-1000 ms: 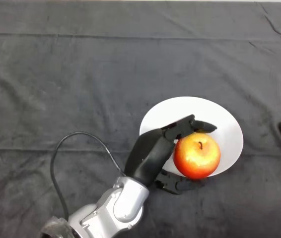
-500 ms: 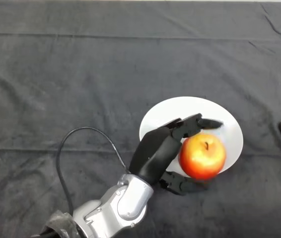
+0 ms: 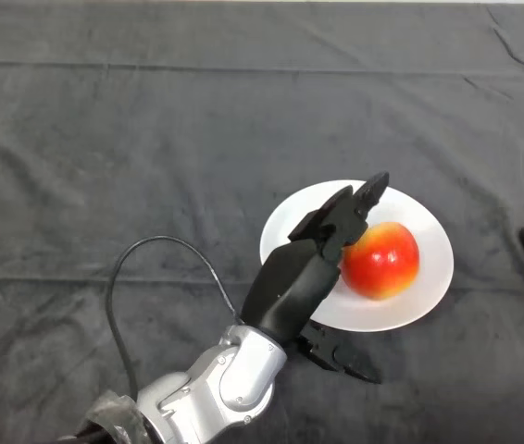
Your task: Move the apple to the plate
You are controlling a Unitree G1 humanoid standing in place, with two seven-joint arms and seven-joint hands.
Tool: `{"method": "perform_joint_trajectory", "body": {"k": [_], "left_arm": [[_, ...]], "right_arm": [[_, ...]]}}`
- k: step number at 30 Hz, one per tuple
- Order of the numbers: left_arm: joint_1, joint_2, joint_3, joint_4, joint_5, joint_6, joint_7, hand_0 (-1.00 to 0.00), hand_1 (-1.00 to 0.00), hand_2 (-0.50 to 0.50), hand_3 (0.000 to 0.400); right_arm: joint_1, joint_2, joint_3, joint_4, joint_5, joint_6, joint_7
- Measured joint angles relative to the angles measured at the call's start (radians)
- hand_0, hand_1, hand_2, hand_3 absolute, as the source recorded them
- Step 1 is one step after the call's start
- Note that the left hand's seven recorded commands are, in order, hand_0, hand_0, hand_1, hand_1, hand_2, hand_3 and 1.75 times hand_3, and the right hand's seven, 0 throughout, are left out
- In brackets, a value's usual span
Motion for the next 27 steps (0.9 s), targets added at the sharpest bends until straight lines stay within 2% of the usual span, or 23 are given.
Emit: {"method": "perform_joint_trajectory", "body": {"k": [7, 12, 17, 27], "left_arm": [[0.001, 0.052, 0.019, -0.025, -0.003, 0.001, 0.000, 0.00, 0.00, 0.00, 0.000], [0.003, 0.083, 0.092, -0.075, -0.006, 0.000, 0.000, 0.00, 0.00, 0.00, 0.000], [0.016, 0.106, 0.155, -0.084, -0.015, -0.028, -0.001, 0.00, 0.00, 0.00, 0.000], [0.126, 0.217, 0.322, -0.162, -0.083, -0.088, -0.033, 0.00, 0.00, 0.00, 0.000]], "right_arm": [[0.000, 0.000, 0.0000, 0.000, 0.0000, 0.000, 0.0001], [0.000, 0.000, 0.0000, 0.000, 0.0000, 0.000, 0.0001], [0.000, 0.000, 0.0000, 0.000, 0.0000, 0.000, 0.0001], [0.000, 0.000, 0.0000, 0.000, 0.0000, 0.000, 0.0001]]}}
